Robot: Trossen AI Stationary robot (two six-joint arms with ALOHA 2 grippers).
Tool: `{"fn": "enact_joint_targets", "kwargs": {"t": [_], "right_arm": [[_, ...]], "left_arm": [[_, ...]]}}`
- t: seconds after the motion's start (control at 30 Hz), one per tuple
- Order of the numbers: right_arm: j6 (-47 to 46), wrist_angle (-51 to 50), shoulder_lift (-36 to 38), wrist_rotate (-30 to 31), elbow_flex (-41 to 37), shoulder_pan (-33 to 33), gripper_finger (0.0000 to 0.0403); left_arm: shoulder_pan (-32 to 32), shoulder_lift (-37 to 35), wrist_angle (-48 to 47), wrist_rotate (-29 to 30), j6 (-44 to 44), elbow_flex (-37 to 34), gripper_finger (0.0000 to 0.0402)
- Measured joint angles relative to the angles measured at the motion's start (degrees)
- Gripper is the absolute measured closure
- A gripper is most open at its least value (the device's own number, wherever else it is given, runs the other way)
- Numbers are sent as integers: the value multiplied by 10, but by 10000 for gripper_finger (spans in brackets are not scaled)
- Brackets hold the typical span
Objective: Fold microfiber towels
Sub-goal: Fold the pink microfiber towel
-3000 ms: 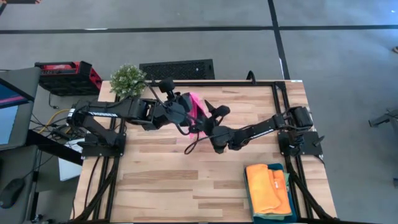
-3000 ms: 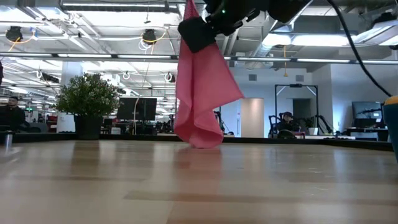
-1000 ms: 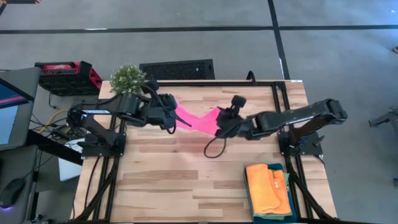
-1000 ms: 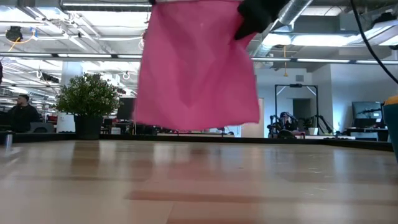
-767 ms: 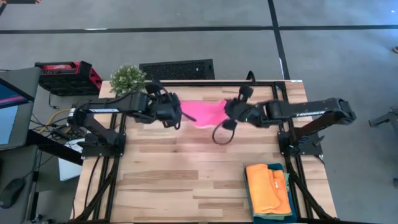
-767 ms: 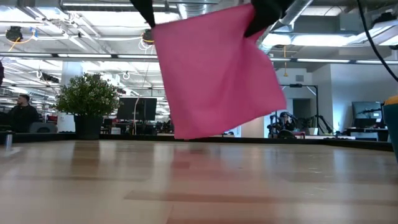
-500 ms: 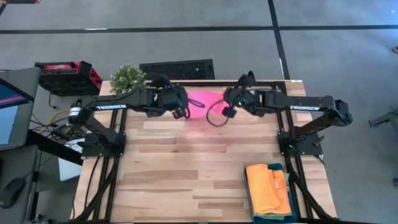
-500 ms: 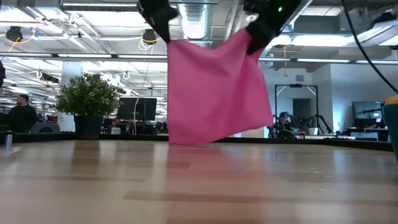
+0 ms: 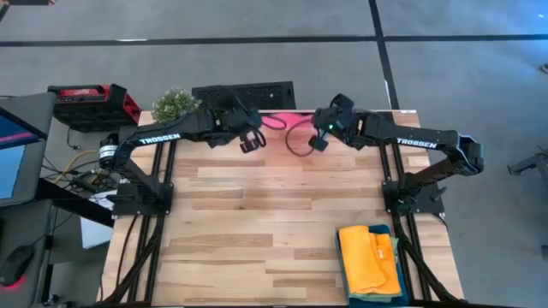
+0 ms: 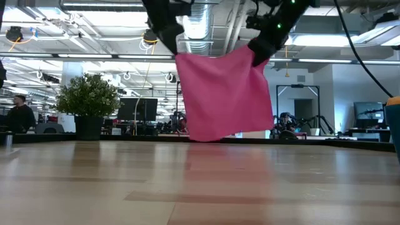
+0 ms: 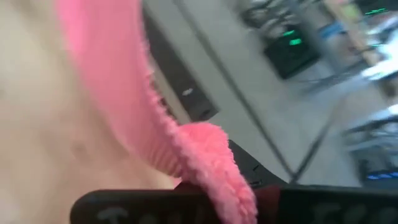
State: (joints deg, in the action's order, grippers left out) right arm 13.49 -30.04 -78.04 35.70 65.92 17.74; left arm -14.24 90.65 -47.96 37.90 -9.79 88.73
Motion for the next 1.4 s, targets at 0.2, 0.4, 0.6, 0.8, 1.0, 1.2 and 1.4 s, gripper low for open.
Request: {"fn": "enact_joint_targets", "kwargs": {"t": [0.2, 0.4, 0.6, 0.8, 1.0, 1.2, 1.4], "right_arm": [[-64, -37, 0, -37, -55, -34, 397], [-131, -81, 0, -117, -101, -87, 397], [-172, -88, 0, -207, -148, -152, 397], [-196, -79, 0, -267, -186, -200, 397], [-221, -63, 0, -269, -211, -218, 397], [-253, -53, 0, -242, -230, -187, 397], [-255, -37, 0, -234, -245, -135, 397]], "left_arm": [[28, 16, -59, -34, 51, -36, 401], [72, 18, -94, -99, 130, -96, 401], [120, 17, -93, -166, 193, -160, 401], [152, 21, -81, -212, 230, -200, 401], [160, 21, -36, -231, 231, -223, 401], [139, 23, 17, -198, 231, -233, 401], [97, 24, 62, -196, 231, -256, 401]]}}
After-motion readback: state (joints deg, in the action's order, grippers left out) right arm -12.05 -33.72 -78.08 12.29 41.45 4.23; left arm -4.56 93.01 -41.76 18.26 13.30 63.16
